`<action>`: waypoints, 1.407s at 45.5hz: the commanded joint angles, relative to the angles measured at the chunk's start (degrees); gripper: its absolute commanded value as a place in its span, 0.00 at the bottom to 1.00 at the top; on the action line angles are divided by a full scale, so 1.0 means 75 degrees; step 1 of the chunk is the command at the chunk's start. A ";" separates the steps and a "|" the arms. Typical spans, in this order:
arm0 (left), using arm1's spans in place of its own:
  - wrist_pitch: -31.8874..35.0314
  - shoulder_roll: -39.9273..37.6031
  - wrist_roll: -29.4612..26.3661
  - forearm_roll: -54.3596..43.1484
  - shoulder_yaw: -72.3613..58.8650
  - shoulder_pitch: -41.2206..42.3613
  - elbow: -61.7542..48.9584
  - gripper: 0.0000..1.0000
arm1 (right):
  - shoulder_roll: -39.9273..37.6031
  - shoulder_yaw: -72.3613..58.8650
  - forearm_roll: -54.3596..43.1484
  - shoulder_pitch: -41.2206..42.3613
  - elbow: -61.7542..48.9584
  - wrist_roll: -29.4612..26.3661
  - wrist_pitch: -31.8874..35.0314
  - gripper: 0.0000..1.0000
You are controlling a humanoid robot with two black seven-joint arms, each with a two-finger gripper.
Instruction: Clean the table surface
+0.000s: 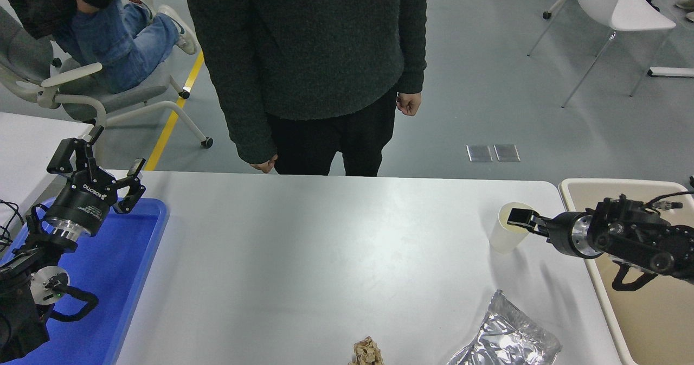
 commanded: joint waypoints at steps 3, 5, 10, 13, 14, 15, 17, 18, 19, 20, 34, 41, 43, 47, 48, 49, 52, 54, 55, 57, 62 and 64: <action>0.0000 0.0000 0.0000 0.0000 0.0000 0.0000 0.0000 1.00 | 0.0102 -0.0046 -0.0008 0.0004 -0.0113 0.0001 0.0005 0.94; 0.0000 0.0000 0.0000 0.0000 0.0000 0.0000 0.0000 1.00 | 0.0102 -0.0069 -0.0019 0.0004 -0.0148 0.0001 0.0005 0.93; 0.0000 0.0000 0.0000 0.0000 0.0000 0.0000 0.0000 1.00 | 0.0114 -0.0291 0.0004 0.0062 -0.0160 0.0001 0.0005 0.87; 0.0000 0.0000 0.0000 0.0000 0.0000 0.0000 0.0000 1.00 | 0.0114 -0.0315 0.0004 0.0086 -0.0160 0.0012 0.0005 0.81; 0.0000 0.0000 0.0000 0.0000 0.0000 0.0000 0.0000 1.00 | 0.0102 -0.0315 0.0004 0.0086 -0.0160 0.0012 0.0005 0.79; 0.0000 0.0000 0.0000 0.0000 0.0000 0.0000 0.0000 1.00 | 0.0102 -0.0327 -0.0007 0.0086 -0.0160 0.0012 0.0005 0.77; 0.0000 0.0000 0.0000 0.0000 0.0000 0.0000 0.0000 1.00 | 0.0102 -0.0338 -0.0019 0.0086 -0.0160 0.0012 0.0005 0.72; 0.0000 0.0000 0.0000 0.0000 0.0000 0.0000 0.0000 1.00 | 0.0102 -0.0362 -0.0008 0.0086 -0.0160 0.0024 0.0016 0.68; 0.0000 0.0000 0.0000 0.0000 0.0000 0.0000 0.0000 1.00 | 0.0102 -0.0385 -0.0008 0.0086 -0.0160 0.0024 0.0016 0.65; 0.0000 0.0000 0.0000 0.0000 0.0000 0.0000 0.0000 1.00 | 0.0102 -0.0409 -0.0008 0.0097 -0.0160 0.0024 0.0016 0.63; 0.0000 0.0000 0.0000 0.0000 0.0000 0.0000 0.0000 1.00 | 0.0055 -0.0479 0.0004 0.0191 -0.0183 0.0059 0.0227 0.31; 0.0000 0.0000 0.0000 0.0000 0.0000 0.0000 0.0000 1.00 | 0.0020 -0.0479 0.0016 0.0297 -0.0183 0.0071 0.0450 0.07; 0.0000 0.0000 0.0000 0.0000 0.0000 0.0000 0.0000 1.00 | 0.0020 -0.0468 0.0016 0.0332 -0.0183 0.0071 0.0508 0.01; 0.0000 0.0000 0.0000 0.0000 0.0000 0.0000 0.0000 1.00 | 0.0008 -0.0479 0.0016 0.0355 -0.0183 0.0094 0.0590 0.00; 0.0000 0.0000 0.0000 0.0000 0.0000 0.0000 0.0000 1.00 | 0.0008 -0.0468 0.0016 0.0355 -0.0183 0.0106 0.0614 0.00; 0.0000 0.0000 0.0000 0.0000 0.0000 0.0000 0.0000 1.00 | -0.0003 -0.0468 0.0016 0.0367 -0.0172 0.0141 0.0649 0.00; 0.0000 0.0000 0.0000 0.0000 0.0000 0.0000 0.0000 1.00 | -0.0027 -0.0479 0.0016 0.0402 -0.0172 0.0223 0.0708 0.00; 0.0000 0.0000 0.0000 0.0000 0.0000 0.0000 0.0000 1.00 | -0.0050 -0.0468 0.0028 0.0402 -0.0160 0.0235 0.0720 0.00; 0.0000 0.0000 0.0000 0.0000 0.0000 0.0000 0.0000 1.00 | -0.0074 -0.0468 0.0028 0.0402 -0.0160 0.0247 0.0731 0.00; 0.0000 0.0000 0.0000 0.0000 0.0000 0.0000 0.0000 1.00 | -0.0097 -0.0468 0.0028 0.0402 -0.0137 0.0247 0.0731 0.00; 0.0000 0.0000 0.0000 0.0000 0.0000 0.0000 0.0000 1.00 | -0.0179 -0.0456 0.0063 0.0414 -0.0113 0.0282 0.0755 0.00; 0.0000 0.0000 0.0000 0.0000 0.0000 0.0000 0.0000 1.00 | -0.0179 -0.0456 0.0156 0.0426 -0.0113 0.0294 0.0790 0.00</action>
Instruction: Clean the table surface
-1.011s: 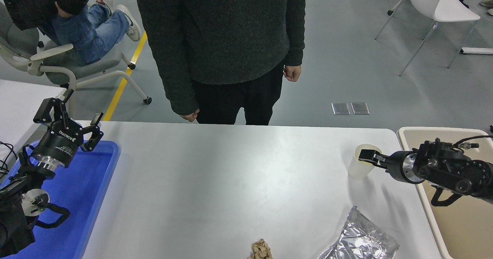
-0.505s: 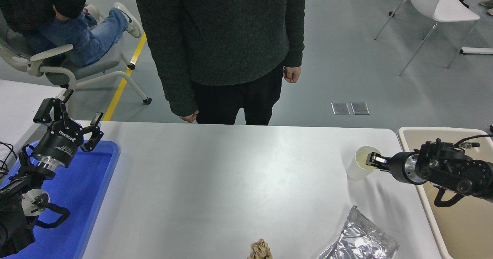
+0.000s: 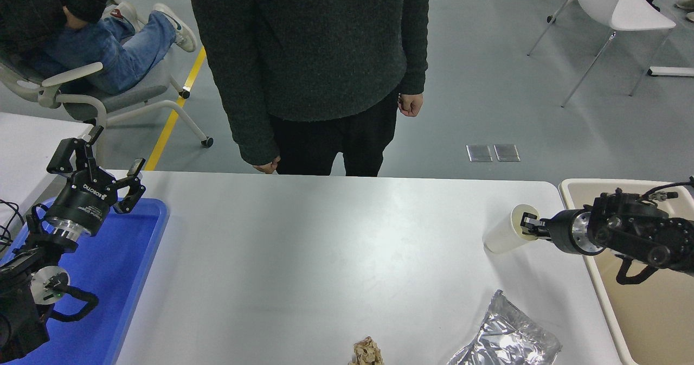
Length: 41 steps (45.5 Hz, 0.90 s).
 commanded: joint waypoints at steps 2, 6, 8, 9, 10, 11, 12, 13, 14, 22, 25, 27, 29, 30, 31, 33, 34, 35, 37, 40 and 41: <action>0.0000 0.0000 0.0000 0.0000 0.0000 0.0000 0.0000 1.00 | -0.0136 0.0002 0.0222 0.0073 0.0046 0.0100 0.0183 0.00; 0.0000 0.0000 0.0000 0.0000 0.0000 0.0000 0.0000 1.00 | -0.0276 0.0014 0.0281 0.0096 0.0105 0.0100 0.0253 0.00; 0.0000 0.0000 0.0000 0.0000 0.0000 0.0000 0.0000 1.00 | -0.0358 0.0014 0.0281 0.0131 0.0198 0.0112 0.0288 0.00; 0.0000 0.0000 0.0000 0.0000 0.0000 0.0000 0.0000 1.00 | -0.0428 0.0014 0.0281 0.0166 0.0268 0.0123 0.0312 0.00; 0.0000 0.0000 0.0000 0.0000 0.0000 0.0000 0.0000 1.00 | -0.0510 0.0014 0.0281 0.0213 0.0362 0.0135 0.0335 0.00; 0.0000 0.0000 0.0000 0.0000 0.0000 0.0000 0.0000 1.00 | -0.0616 0.0014 0.0281 0.0260 0.0467 0.0135 0.0347 0.00; 0.0000 0.0000 0.0000 0.0000 0.0000 0.0000 0.0000 1.00 | -0.0733 0.0014 0.0270 0.0307 0.0596 0.0147 0.0359 0.00; 0.0000 0.0000 0.0000 0.0000 0.0000 0.0000 0.0000 1.00 | -0.0850 0.0014 0.0281 0.0354 0.0736 0.0147 0.0370 0.00; 0.0000 0.0000 0.0000 0.0000 0.0000 0.0000 0.0000 1.00 | -0.0990 0.0014 0.0270 0.0412 0.0900 0.0147 0.0371 0.00; 0.0000 0.0000 0.0000 0.0000 0.0000 0.0000 0.0000 1.00 | -0.2057 0.0002 0.0176 0.0858 0.2025 0.0147 0.0523 0.00; 0.0000 0.0000 0.0000 0.0000 0.0000 0.0000 0.0000 1.00 | -0.2478 -0.0009 0.0152 0.1057 0.2424 0.0147 0.0605 0.00; 0.0000 0.0000 0.0000 0.0000 0.0000 0.0000 0.0000 1.00 | -0.2795 0.0002 0.0152 0.1232 0.2728 0.0147 0.0663 0.00; 0.0000 0.0000 0.0000 0.0000 0.0000 0.0000 0.0000 1.00 | -0.3123 0.0002 0.0141 0.1408 0.3045 0.0147 0.0745 0.00; 0.0000 0.0000 0.0000 0.0000 0.0000 0.0000 0.0000 1.00 | -0.3368 0.0002 0.0141 0.1548 0.3243 0.0147 0.0815 0.00; 0.0000 0.0000 0.0000 0.0000 0.0000 0.0000 0.0000 1.00 | -0.3510 -0.0009 0.0141 0.1642 0.3361 0.0147 0.0874 0.00; 0.0000 0.0000 0.0000 0.0000 0.0000 0.0000 0.0000 1.00 | -0.3791 -0.0010 0.0106 0.1853 0.3549 0.0147 0.1026 0.00; 0.0000 0.0000 0.0000 0.0000 0.0000 0.0000 0.0000 1.00 | -0.3908 -0.0010 0.0071 0.1947 0.3631 0.0147 0.1108 0.00; 0.0000 0.0000 0.0000 0.0000 0.0000 0.0000 0.0000 1.00 | -0.4037 0.0002 0.0035 0.2029 0.3690 0.0147 0.1190 0.00; 0.0000 0.0000 0.0000 0.0000 0.0000 0.0000 0.0000 1.00 | -0.4260 0.0014 -0.0047 0.2182 0.3772 0.0147 0.1354 0.00; 0.0000 0.0000 0.0000 0.0000 0.0000 0.0000 0.0000 1.00 | -0.4542 0.0060 -0.0117 0.2346 0.3796 0.0147 0.1612 0.00; 0.0000 0.0000 0.0000 0.0000 0.0000 0.0000 0.0000 1.00 | -0.4624 0.0084 -0.0129 0.2381 0.3796 0.0147 0.1694 0.00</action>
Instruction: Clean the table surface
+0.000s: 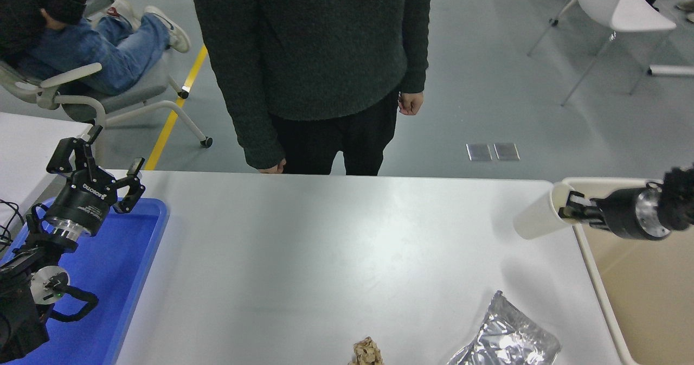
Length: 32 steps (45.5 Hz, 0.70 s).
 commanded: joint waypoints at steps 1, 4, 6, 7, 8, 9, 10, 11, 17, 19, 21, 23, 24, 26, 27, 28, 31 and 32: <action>0.0000 0.0000 0.0002 0.0001 0.0000 0.0001 0.0002 1.00 | -0.1371 0.0107 -0.0201 0.0797 0.0757 0.0002 0.0813 0.00; 0.0000 0.0000 0.0002 0.0001 0.0000 0.0001 0.0002 1.00 | -0.1594 0.0142 -0.0201 0.0926 0.0769 0.0013 0.1059 0.00; 0.0000 0.0000 0.0002 0.0001 0.0000 0.0001 0.0002 1.00 | -0.1735 0.0154 -0.0201 0.1031 0.0769 0.0025 0.1223 0.00; 0.0000 0.0000 0.0002 0.0001 0.0000 0.0001 0.0002 1.00 | -0.1805 0.0154 -0.0212 0.1078 0.0769 0.0037 0.1306 0.00; 0.0000 0.0000 0.0002 0.0001 0.0000 0.0001 0.0002 1.00 | -0.1875 0.0154 -0.0212 0.1137 0.0781 0.0060 0.1388 0.00; 0.0000 0.0000 0.0002 0.0001 0.0000 0.0001 0.0002 1.00 | -0.1934 0.0154 -0.0212 0.1172 0.0792 0.0072 0.1458 0.00; 0.0000 0.0000 0.0002 0.0001 0.0000 0.0001 0.0002 1.00 | -0.2004 0.0154 -0.0212 0.1230 0.0816 0.0095 0.1528 0.00; 0.0000 0.0000 0.0002 0.0001 0.0000 0.0001 0.0002 1.00 | -0.2086 0.0154 -0.0212 0.1277 0.0828 0.0119 0.1587 0.00; 0.0000 0.0000 0.0002 0.0001 0.0000 0.0001 0.0002 1.00 | -0.2473 0.0177 -0.0283 0.1711 0.0839 0.0131 0.2079 0.00; 0.0000 0.0000 0.0002 0.0001 0.0000 0.0001 0.0002 1.00 | -0.2567 0.0200 -0.0283 0.1863 0.0839 0.0131 0.2220 0.00; 0.0000 0.0000 0.0002 0.0001 0.0000 0.0001 0.0002 1.00 | -0.2649 0.0201 -0.0283 0.1957 0.0839 0.0131 0.2314 0.00; 0.0000 0.0000 0.0002 0.0001 0.0000 0.0001 0.0002 1.00 | -0.2696 0.0212 -0.0283 0.2016 0.0839 0.0131 0.2384 0.00; 0.0000 0.0000 0.0002 0.0001 0.0000 0.0001 0.0002 1.00 | -0.2720 0.0224 -0.0283 0.2028 0.0839 0.0131 0.2408 0.00; 0.0000 0.0000 0.0002 0.0001 0.0000 0.0001 0.0002 1.00 | -0.2778 0.0271 -0.0283 0.2063 0.0839 0.0131 0.2466 0.00; 0.0000 0.0000 0.0002 0.0001 0.0000 0.0001 0.0002 1.00 | -0.2790 0.0306 -0.0283 0.2086 0.0839 0.0131 0.2490 0.00; 0.0000 0.0000 0.0002 0.0001 0.0000 0.0001 0.0002 1.00 | -0.2802 0.0329 -0.0283 0.2086 0.0839 0.0131 0.2513 0.00; 0.0000 0.0000 0.0002 0.0001 0.0000 0.0001 0.0002 1.00 | -0.2802 0.0329 -0.0318 0.2086 0.0839 0.0131 0.2513 0.00; 0.0000 0.0000 0.0002 0.0001 0.0000 0.0001 0.0002 1.00 | -0.2790 0.0329 -0.0329 0.2086 0.0839 0.0131 0.2513 0.00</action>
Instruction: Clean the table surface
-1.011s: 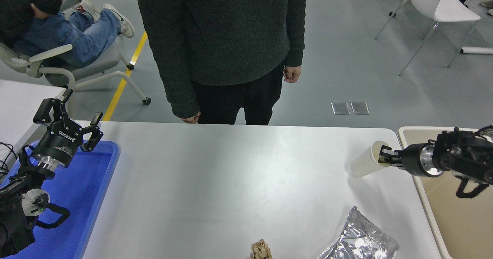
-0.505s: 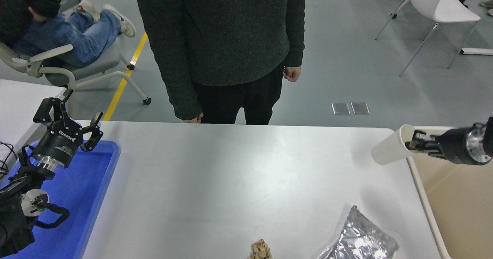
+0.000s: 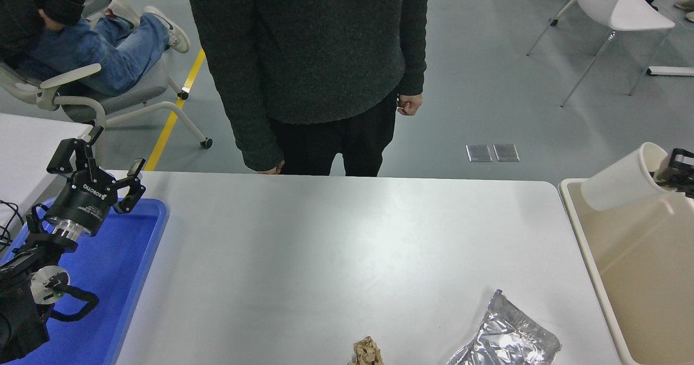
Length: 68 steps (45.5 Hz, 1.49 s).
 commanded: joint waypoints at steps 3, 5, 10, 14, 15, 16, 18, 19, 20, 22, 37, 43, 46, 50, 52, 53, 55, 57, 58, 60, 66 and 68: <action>0.0000 0.0000 -0.0001 0.0000 0.0000 0.0000 0.0000 1.00 | -0.0262 0.0091 -0.0063 0.0240 0.0021 0.0011 0.0342 0.00; 0.0000 0.0000 -0.0001 0.0000 0.0000 0.0000 0.0000 1.00 | -0.0250 0.0091 -0.0074 0.0228 0.0021 0.0011 0.0342 0.00; 0.0000 0.0000 -0.0001 0.0000 0.0000 0.0000 0.0000 1.00 | -0.0215 0.0091 -0.0074 0.0193 0.0021 0.0011 0.0342 0.00; 0.0000 0.0000 -0.0001 0.0000 0.0000 0.0000 0.0000 1.00 | -0.0215 0.0091 -0.0075 0.0170 0.0009 0.0011 0.0319 0.00; 0.0000 0.0000 -0.0001 0.0000 0.0000 0.0000 0.0000 1.00 | -0.0215 0.0079 -0.0075 0.0170 0.0009 0.0011 0.0307 0.00; 0.0000 0.0000 -0.0001 0.0000 0.0000 0.0000 0.0000 1.00 | -0.0215 0.0079 -0.0086 0.0158 -0.0003 0.0011 0.0284 0.00; 0.0000 0.0000 -0.0001 0.0000 0.0000 0.0000 0.0000 1.00 | -0.0215 0.0068 -0.0098 0.0158 -0.0026 0.0011 0.0260 0.00; 0.0000 0.0000 -0.0001 0.0000 0.0000 0.0000 0.0000 1.00 | -0.0203 0.0056 -0.0110 0.0158 -0.0049 0.0011 0.0249 0.00; 0.0000 0.0000 -0.0001 0.0000 0.0000 0.0000 0.0000 1.00 | -0.0203 0.0067 -0.0145 0.0158 -0.0061 0.0011 0.0237 0.00; 0.0000 0.0000 -0.0001 0.0000 0.0000 0.0000 0.0000 1.00 | -0.0192 0.0044 -0.0191 0.0146 -0.0096 0.0011 0.0202 0.00; 0.0000 0.0000 -0.0001 0.0000 0.0000 0.0000 0.0000 1.00 | 0.0054 -0.0038 -0.0203 -0.0474 -0.0682 0.0000 -0.1309 0.00; 0.0000 0.0000 -0.0001 0.0000 0.0000 0.0000 0.0000 1.00 | 0.0277 -0.0038 -0.0180 -0.0884 -0.1338 0.0000 -0.1954 0.00; 0.0000 0.0000 -0.0001 0.0000 0.0000 0.0000 0.0000 1.00 | 0.0488 -0.0050 -0.0157 -0.1095 -0.1678 -0.0012 -0.2340 0.00; 0.0000 0.0000 -0.0001 0.0000 0.0000 0.0000 0.0000 1.00 | 0.0664 -0.0108 -0.0063 -0.1505 -0.2017 -0.0024 -0.2856 0.00; 0.0000 0.0000 -0.0001 0.0000 0.0000 0.0000 0.0000 1.00 | 0.0816 -0.0108 -0.0040 -0.1739 -0.2181 -0.0035 -0.3137 0.00; 0.0000 0.0000 -0.0001 0.0000 0.0000 0.0000 0.0000 1.00 | 0.0909 -0.0108 -0.0039 -0.1856 -0.2287 -0.0047 -0.3301 0.00; 0.0000 0.0000 -0.0001 0.0000 0.0000 0.0000 0.0000 1.00 | 0.1143 -0.0108 -0.0039 -0.2126 -0.2521 -0.0059 -0.3605 0.00; 0.0000 0.0000 -0.0001 0.0000 0.0000 0.0000 0.0000 1.00 | 0.1413 -0.0097 -0.0016 -0.2395 -0.2779 -0.0071 -0.3899 0.00; 0.0000 0.0000 -0.0001 0.0000 0.0000 0.0000 0.0000 1.00 | 0.1553 -0.0096 0.0019 -0.2524 -0.2931 -0.0082 -0.4028 0.00; 0.0000 0.0000 -0.0001 0.0000 0.0000 0.0000 0.0000 1.00 | 0.1823 -0.0108 0.0217 -0.2759 -0.3247 -0.0094 -0.4285 0.00; 0.0000 0.0000 -0.0001 0.0000 0.0000 0.0000 0.0000 1.00 | 0.2632 -0.0143 0.1201 -0.3462 -0.4255 -0.0094 -0.4708 0.00; 0.0000 0.0000 -0.0001 0.0000 0.0000 0.0000 0.0000 1.00 | 0.2796 -0.0155 0.1436 -0.3638 -0.4583 -0.0094 -0.4848 0.00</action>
